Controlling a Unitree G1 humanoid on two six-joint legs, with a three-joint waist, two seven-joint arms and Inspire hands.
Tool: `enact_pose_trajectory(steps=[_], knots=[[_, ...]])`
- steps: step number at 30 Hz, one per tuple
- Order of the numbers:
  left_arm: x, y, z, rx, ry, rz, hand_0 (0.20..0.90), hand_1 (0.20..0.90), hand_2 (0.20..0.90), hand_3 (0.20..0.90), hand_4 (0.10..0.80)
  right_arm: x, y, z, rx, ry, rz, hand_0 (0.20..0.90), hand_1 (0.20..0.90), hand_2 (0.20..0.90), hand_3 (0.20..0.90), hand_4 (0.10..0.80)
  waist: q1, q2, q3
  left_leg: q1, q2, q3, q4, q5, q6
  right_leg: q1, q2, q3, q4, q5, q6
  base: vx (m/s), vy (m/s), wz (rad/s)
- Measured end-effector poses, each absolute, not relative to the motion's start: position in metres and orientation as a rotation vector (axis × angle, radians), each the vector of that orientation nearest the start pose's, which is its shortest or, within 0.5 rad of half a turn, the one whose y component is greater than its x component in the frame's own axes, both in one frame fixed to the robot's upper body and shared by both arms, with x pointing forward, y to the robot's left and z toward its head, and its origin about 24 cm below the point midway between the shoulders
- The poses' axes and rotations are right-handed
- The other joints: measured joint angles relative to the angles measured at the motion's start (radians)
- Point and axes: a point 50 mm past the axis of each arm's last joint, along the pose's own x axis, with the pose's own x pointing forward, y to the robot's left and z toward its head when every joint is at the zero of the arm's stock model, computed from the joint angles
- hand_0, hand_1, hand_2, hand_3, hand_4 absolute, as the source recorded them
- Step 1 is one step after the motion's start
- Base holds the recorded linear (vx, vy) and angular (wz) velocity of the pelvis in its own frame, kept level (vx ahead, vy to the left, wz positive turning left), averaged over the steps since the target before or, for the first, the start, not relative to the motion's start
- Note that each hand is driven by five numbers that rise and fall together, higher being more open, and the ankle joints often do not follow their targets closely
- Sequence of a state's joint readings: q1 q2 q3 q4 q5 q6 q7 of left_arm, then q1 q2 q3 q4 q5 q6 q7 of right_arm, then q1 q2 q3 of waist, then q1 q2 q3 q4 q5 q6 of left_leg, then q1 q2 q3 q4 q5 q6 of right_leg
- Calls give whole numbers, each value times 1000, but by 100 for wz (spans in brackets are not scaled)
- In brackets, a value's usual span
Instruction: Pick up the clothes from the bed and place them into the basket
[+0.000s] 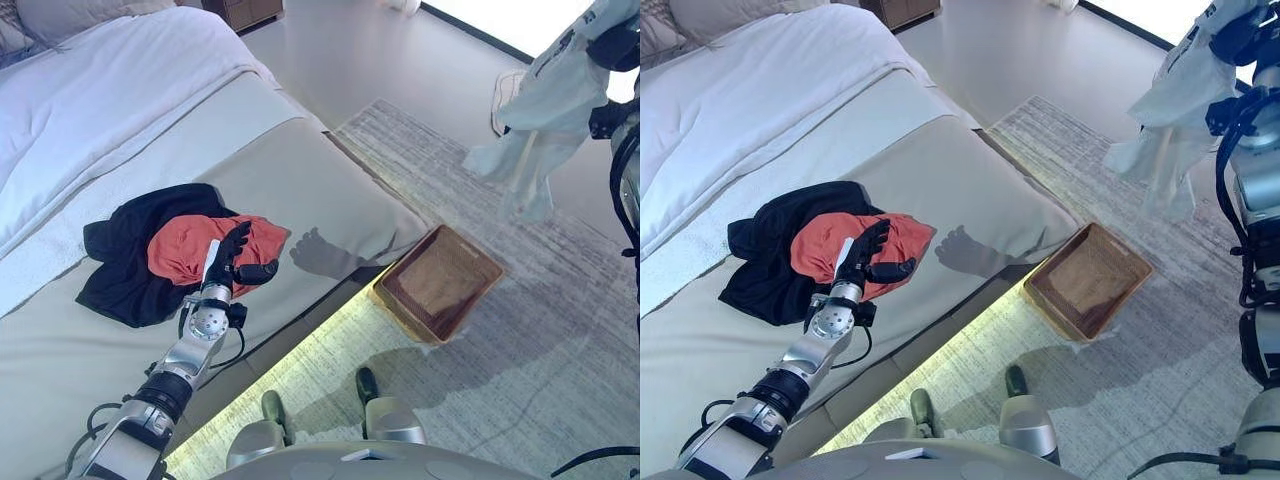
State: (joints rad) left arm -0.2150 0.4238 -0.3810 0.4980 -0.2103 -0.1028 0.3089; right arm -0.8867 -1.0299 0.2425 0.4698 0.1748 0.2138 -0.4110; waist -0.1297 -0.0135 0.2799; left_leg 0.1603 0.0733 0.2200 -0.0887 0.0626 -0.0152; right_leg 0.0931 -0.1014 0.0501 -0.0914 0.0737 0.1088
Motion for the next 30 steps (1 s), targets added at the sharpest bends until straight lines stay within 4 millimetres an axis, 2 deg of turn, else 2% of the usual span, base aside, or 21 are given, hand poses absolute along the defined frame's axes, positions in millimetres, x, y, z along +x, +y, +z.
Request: enact_pose_trajectory(steps=[3,6,10,11,12,14,16,19,30], knots=[[275,196,-11,375,221,59,900,900,900,900,800,336,-332,276,-787,-250,-641,300,300,300,200,100,-2,1,-11,0,-1,1,0,0,0,-2,2,1,0,0,0,0,0,0],[273,197,-13,394,229,54,900,900,900,900,800,337,-330,247,-802,-161,-568,300,300,300,200,100,-5,1,-27,0,0,4,0,0,0,-4,3,5,0,0,0,-11,-9,-3],[272,197,-14,412,230,52,900,900,900,900,800,336,-318,186,-750,-26,-465,300,300,300,200,100,-5,-1,-38,0,2,18,0,-1,-1,-12,7,19,0,2,-3,-23,-21,-9],[272,197,-14,412,230,52,900,900,900,900,800,335,-316,178,-747,-7,-455,300,300,300,200,100,-5,-1,-38,-1,3,19,0,-1,-1,-12,7,20,0,3,-4,-32,-22,-6],[272,195,-14,413,229,50,900,900,900,900,800,332,-313,156,-736,49,-421,300,300,300,200,100,-5,-1,-38,-5,3,20,0,-1,-1,-16,7,20,0,4,-5,0,0,0],[272,193,-15,417,230,47,900,900,900,900,800,326,-310,129,-722,121,-396,300,300,300,200,100,-6,-1,-38,-8,4,20,0,-1,-1,-19,8,20,0,5,-7,-16,-8,0],[271,194,-17,430,236,48,900,900,900,900,800,319,-308,107,-778,177,-385,300,300,300,200,100,-6,-1,-38,-9,4,20,0,-1,-1,-19,8,20,0,5,-7,0,0,0],[270,196,-20,440,248,59,900,900,900,900,800,310,-312,90,-812,235,-383,300,300,300,200,100,-5,-1,-38,-9,5,20,0,-1,-1,-19,8,20,0,5,-7,0,0,0],[267,198,-23,444,262,61,900,900,900,900,800,293,-338,53,-835,435,-471,300,300,300,200,100,7,-1,-38,-13,13,11,0,6,-10,-17,9,11,0,5,-7,-5,-17,2]])
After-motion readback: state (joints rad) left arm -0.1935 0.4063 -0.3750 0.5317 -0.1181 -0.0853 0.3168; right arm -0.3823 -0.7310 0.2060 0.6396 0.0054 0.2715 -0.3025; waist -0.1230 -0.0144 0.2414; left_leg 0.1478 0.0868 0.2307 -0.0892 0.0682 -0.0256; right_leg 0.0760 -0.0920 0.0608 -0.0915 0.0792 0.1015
